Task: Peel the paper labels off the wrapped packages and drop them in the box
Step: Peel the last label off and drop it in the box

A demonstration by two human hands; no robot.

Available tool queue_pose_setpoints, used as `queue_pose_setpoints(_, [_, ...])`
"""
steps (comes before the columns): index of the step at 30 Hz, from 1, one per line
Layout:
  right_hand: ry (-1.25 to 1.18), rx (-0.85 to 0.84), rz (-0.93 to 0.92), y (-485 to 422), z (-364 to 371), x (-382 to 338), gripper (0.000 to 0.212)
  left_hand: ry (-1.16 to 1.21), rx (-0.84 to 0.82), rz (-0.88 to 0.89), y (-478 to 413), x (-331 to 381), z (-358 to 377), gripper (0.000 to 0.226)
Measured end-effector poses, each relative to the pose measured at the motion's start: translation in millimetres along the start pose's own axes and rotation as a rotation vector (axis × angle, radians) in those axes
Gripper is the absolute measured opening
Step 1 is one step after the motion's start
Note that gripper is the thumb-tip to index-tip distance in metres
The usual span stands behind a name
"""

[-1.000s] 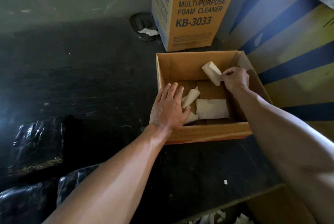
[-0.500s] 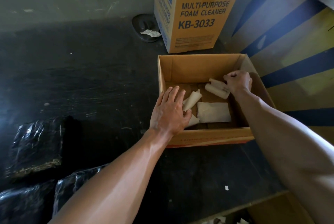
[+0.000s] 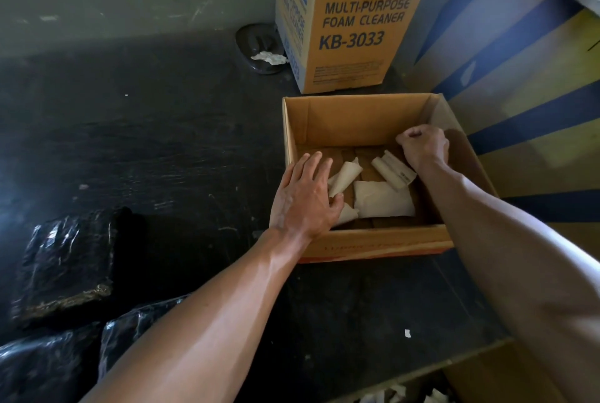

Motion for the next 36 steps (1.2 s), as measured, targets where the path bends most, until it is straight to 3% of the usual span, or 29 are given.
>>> queue_pose_setpoints(9, [0.058, -0.005, -0.081, 39.7, -9.7, -18.8, 0.015, 0.041, 0.009, -0.014, -0.3, -0.8, -1.3, 0.073])
queue_pose_setpoints(15, [0.101, -0.030, -0.150, 80.1, -21.0, -41.4, 0.042, 0.237, -0.054, -0.065, -1.8, -1.7, -12.5, 0.075])
queue_pose_setpoints(19, [0.125, -0.028, -0.161, 105.9, -26.3, -56.3, 0.047, 0.349, 0.038, -0.136, -3.0, -22.4, -43.6, 0.075])
queue_pose_setpoints(28, [0.163, -0.127, -0.229, 185.1, 19.7, -118.8, 0.072, 0.186, 0.148, -0.355, 52.2, -163.1, -122.0, 0.075])
queue_pose_setpoints(30, [0.197, -0.148, -0.270, 207.7, 41.7, -140.8, 0.076, 0.155, 0.152, -0.398, 76.0, -203.0, -137.2, 0.076])
queue_pose_setpoints(33, [0.220, -0.173, -0.338, 247.2, 85.1, -178.4, 0.066, 0.128, 0.148, -0.482, 115.1, -265.3, -157.5, 0.077])
queue_pose_setpoints(36, [0.231, -0.231, -0.352, 293.2, 138.4, -206.4, 0.075, 0.122, 0.126, -0.558, 155.1, -323.9, -169.5, 0.078])
Point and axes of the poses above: each hand's wrist, its own y-axis away from the middle knuckle, its own z-axis out of the palm, x = y × z, the point moved 4 cm from there along -y, towards the middle knuckle, and after that the axes turned 3 degrees about x, right-handed, at the moved point
